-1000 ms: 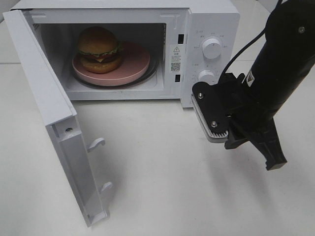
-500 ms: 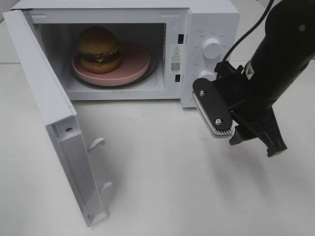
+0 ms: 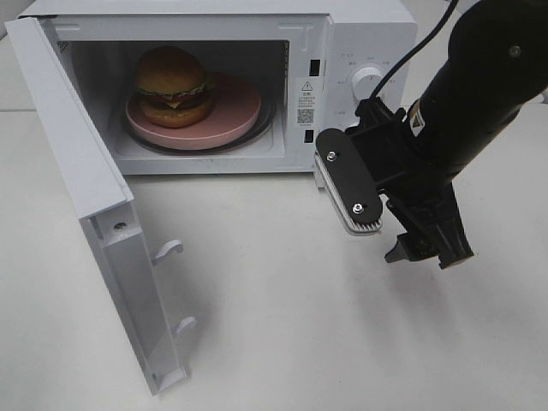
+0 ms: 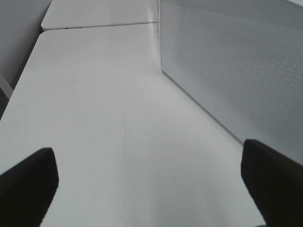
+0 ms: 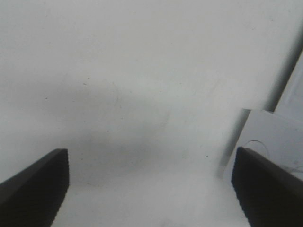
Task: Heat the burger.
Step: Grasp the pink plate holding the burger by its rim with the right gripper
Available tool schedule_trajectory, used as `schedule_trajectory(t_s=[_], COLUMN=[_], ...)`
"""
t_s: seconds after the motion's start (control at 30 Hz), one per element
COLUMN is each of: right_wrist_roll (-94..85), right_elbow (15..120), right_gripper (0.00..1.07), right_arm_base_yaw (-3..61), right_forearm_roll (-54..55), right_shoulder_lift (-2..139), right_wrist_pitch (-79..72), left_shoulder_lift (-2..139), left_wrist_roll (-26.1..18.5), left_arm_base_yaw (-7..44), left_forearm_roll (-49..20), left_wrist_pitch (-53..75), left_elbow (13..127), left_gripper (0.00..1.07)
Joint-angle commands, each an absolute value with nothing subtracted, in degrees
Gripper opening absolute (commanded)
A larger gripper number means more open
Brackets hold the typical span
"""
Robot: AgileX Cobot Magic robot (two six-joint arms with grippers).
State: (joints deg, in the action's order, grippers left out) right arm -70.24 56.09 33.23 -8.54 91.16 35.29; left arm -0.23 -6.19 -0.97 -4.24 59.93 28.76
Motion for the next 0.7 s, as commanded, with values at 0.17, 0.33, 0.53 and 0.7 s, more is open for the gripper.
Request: schedule_trajectory(t_s=[0.17, 0.33, 0.53, 0.7], right_wrist_roll=[-69.7, -69.7, -69.4, -68.9], right_elbow=[61.5, 64.9, 69.6, 72.7], right_gripper=[0.9, 0.89, 0.88, 0.88], right_arm_base_yaw=[33.5, 34.5, 36.2, 36.8], right_forearm_roll=[-10.0, -9.9, -9.9, -10.0], right_shoulder_lift=[92.2, 94.3, 97.2, 100.1], right_wrist_pitch=[34.9, 34.8, 34.9, 34.8], left_shoulder_lift=[-1.5, -1.5, -1.5, -1.5], left_wrist_roll=[-6.1, -6.1, -6.1, -6.1], left_arm_base_yaw=[-1.1, -1.1, -1.1, -1.1], left_forearm_roll=[-4.6, -4.6, -4.6, -4.6], left_wrist_pitch=[59.5, 59.5, 59.5, 59.5], left_elbow=[28.6, 28.6, 28.6, 28.6], left_gripper=[1.04, 1.04, 1.04, 1.04])
